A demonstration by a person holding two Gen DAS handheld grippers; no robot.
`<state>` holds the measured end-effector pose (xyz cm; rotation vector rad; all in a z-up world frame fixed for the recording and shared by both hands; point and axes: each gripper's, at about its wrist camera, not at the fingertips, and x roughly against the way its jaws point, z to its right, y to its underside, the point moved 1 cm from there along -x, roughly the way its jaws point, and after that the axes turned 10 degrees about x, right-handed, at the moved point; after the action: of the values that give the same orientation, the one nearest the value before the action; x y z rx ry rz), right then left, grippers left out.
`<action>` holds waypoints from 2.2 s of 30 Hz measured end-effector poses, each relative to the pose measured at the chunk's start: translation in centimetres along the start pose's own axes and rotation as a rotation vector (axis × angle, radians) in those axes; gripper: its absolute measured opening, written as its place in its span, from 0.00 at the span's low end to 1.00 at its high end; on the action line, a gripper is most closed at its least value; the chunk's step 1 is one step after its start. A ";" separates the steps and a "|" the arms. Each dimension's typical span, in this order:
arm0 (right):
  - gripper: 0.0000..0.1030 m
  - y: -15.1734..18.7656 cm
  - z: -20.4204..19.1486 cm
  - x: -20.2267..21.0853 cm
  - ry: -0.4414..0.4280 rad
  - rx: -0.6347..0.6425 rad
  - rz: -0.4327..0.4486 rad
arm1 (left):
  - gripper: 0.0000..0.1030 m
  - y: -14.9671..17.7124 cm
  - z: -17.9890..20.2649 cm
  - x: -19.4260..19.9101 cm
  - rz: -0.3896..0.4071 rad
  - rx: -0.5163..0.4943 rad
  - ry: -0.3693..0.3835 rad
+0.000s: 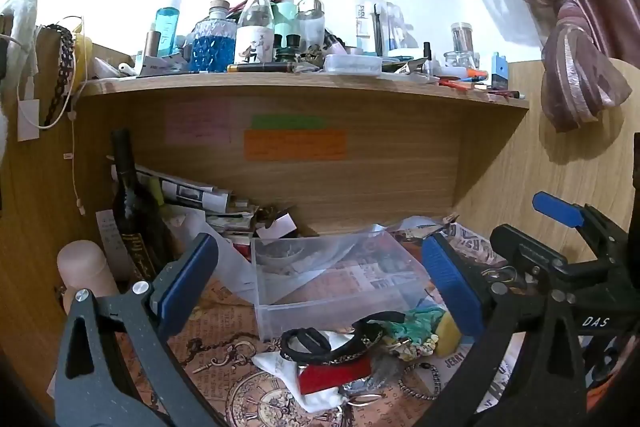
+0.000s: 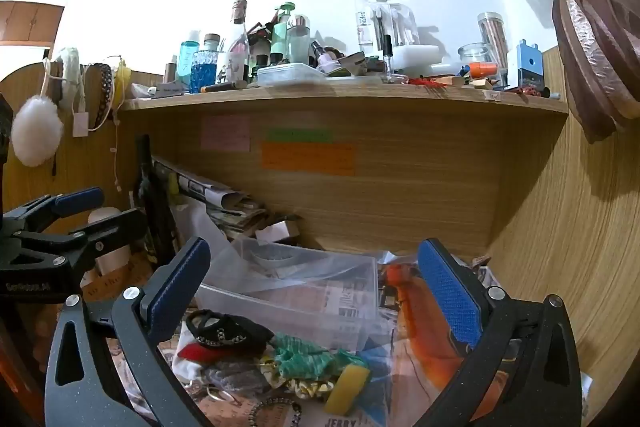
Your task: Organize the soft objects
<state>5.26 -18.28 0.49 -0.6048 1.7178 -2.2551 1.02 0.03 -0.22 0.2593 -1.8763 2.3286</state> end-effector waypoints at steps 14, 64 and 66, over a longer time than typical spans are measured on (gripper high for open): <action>1.00 0.2 0.7 0.0 -0.008 -0.039 -0.007 | 1.00 0.2 1.1 0.3 0.021 -0.015 0.020; 1.00 0.3 0.5 0.1 -0.030 -0.064 0.008 | 1.00 0.0 0.7 0.0 0.017 -0.010 0.032; 1.00 0.3 0.5 0.2 -0.030 -0.064 0.010 | 1.00 0.0 0.7 0.0 0.018 -0.011 0.031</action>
<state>5.28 -18.84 0.33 -0.6395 1.7807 -2.1803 1.09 -0.69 -0.08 0.2049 -1.8843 2.3194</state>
